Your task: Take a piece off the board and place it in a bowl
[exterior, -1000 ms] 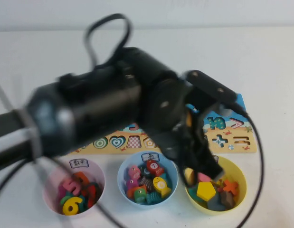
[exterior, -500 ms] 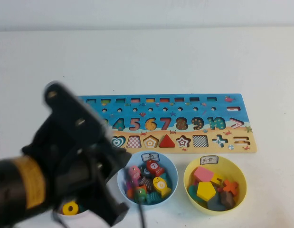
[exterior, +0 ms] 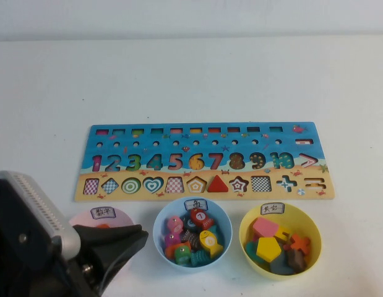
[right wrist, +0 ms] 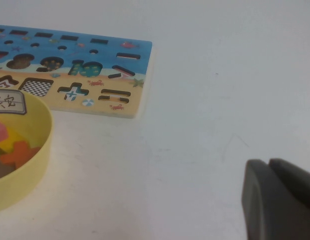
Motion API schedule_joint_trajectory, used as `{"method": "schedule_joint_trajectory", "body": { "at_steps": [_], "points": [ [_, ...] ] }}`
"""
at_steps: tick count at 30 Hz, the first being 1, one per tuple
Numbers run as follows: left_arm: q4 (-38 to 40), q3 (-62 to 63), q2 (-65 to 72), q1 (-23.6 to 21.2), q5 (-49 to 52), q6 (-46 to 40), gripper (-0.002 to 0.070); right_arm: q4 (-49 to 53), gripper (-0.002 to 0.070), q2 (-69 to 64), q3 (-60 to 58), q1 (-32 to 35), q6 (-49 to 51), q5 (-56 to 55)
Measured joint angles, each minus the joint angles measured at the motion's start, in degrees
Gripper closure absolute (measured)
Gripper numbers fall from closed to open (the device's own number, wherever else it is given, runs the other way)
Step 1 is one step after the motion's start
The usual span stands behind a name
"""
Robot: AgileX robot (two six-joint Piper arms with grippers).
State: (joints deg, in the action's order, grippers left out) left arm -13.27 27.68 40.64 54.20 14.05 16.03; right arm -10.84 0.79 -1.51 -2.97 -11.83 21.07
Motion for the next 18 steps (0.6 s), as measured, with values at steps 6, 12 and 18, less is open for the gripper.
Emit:
{"method": "schedule_joint_trajectory", "body": {
  "at_steps": [6, 12, 18],
  "points": [
    [-1.9, -0.6, 0.0, 0.0, -1.8, -0.2, 0.0678, 0.0, 0.0694, 0.0, 0.0, 0.0, 0.0, 0.0],
    [7.2, -7.0, -5.8, -4.9, -11.4, -14.7, 0.0678, 0.0, 0.0694, 0.0, 0.0, 0.0, 0.0, 0.0],
    [13.6, -18.4, -18.7, -19.1, -24.4, -25.7, 0.0678, 0.0, 0.0694, 0.0, 0.0, 0.0, 0.0, 0.0]
  ]
}}
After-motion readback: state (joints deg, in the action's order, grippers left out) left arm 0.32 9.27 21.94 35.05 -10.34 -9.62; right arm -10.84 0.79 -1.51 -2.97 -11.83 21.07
